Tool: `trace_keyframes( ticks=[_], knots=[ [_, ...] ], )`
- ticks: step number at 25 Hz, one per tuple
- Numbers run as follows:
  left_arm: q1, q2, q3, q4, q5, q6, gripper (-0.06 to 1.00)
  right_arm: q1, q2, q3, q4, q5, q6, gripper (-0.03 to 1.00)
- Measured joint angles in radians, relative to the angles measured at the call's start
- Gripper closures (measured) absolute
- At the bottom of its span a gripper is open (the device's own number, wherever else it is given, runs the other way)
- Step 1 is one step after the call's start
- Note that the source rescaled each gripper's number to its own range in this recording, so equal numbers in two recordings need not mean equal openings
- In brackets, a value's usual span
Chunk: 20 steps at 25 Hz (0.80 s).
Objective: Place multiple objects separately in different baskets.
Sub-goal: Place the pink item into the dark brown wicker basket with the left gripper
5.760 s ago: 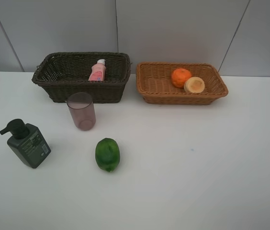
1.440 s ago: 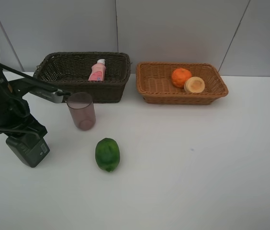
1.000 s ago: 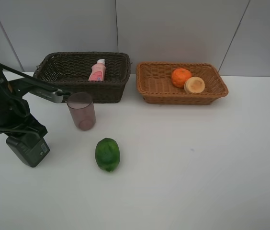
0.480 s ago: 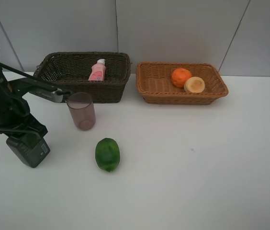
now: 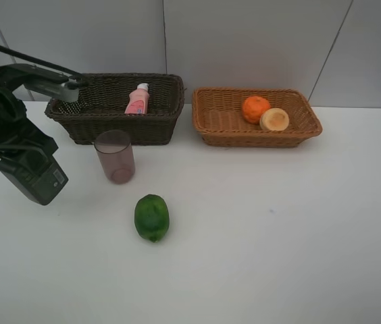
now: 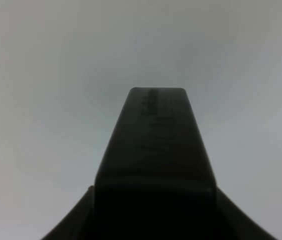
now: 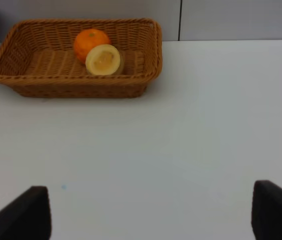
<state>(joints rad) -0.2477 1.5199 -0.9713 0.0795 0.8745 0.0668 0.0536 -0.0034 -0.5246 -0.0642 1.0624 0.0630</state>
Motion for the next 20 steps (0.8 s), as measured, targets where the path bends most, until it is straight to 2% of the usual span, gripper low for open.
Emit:
trace_keyframes(
  ticks=[8,15,20],
  knots=[
    [0.000,-0.010,-0.247,0.000,0.111,-0.051,0.46,0.000,0.000,0.000,0.000,0.000,0.000,0.26],
    [0.000,-0.010,-0.410,0.006,0.090,-0.067,0.46,0.000,0.000,0.000,0.000,0.000,0.000,0.26],
    [0.000,0.010,-0.459,0.076,0.037,-0.088,0.46,0.000,0.000,0.000,0.000,0.000,0.000,0.26]
  ],
)
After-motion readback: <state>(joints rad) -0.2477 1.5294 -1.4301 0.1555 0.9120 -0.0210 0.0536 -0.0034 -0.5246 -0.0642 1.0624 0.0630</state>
